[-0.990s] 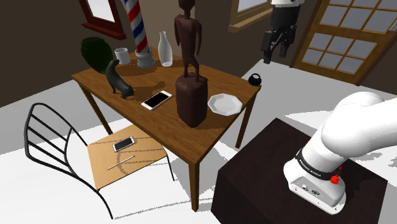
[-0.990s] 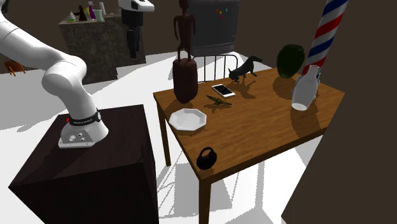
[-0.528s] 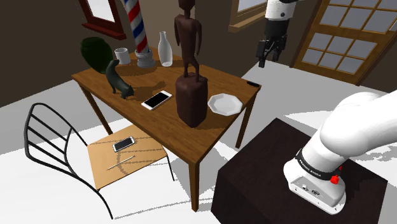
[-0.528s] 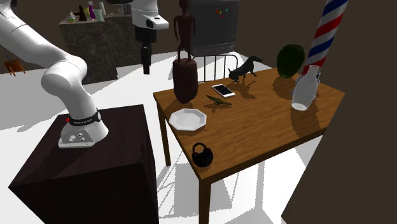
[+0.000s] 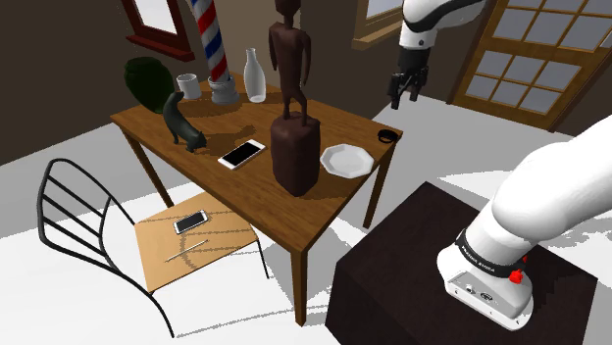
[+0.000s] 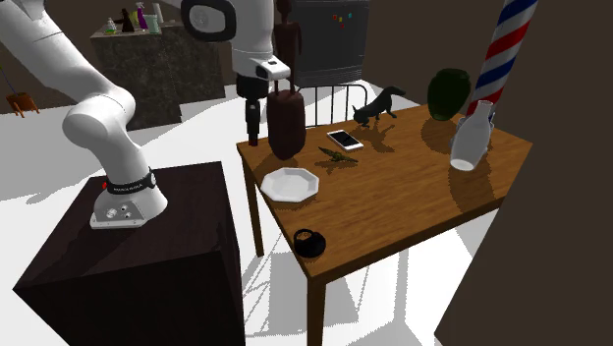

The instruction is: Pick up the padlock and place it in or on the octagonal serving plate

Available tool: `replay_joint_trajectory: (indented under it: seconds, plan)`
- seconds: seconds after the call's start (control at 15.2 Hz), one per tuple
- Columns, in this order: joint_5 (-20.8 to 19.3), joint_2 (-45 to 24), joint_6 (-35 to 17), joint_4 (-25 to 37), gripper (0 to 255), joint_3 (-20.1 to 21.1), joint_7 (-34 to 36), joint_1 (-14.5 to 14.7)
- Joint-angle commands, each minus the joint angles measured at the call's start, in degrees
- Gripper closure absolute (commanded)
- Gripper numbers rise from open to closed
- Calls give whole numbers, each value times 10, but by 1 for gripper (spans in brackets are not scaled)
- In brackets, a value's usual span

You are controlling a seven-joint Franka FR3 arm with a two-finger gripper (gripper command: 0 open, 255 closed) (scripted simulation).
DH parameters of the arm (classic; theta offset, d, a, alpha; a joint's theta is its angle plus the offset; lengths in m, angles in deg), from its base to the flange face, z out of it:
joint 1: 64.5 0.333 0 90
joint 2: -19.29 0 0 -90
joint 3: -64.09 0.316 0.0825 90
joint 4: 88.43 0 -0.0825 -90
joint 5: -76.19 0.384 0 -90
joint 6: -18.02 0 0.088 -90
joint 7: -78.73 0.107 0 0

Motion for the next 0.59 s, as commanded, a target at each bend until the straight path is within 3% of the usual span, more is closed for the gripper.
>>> replay_joint_trajectory:
  seconds: [0.0, 0.53]
  plan:
    - [2, -38, -28, 14, 0, -17, -23, -3]
    - [57, -211, -115, 101, 0, -65, -120, -16]
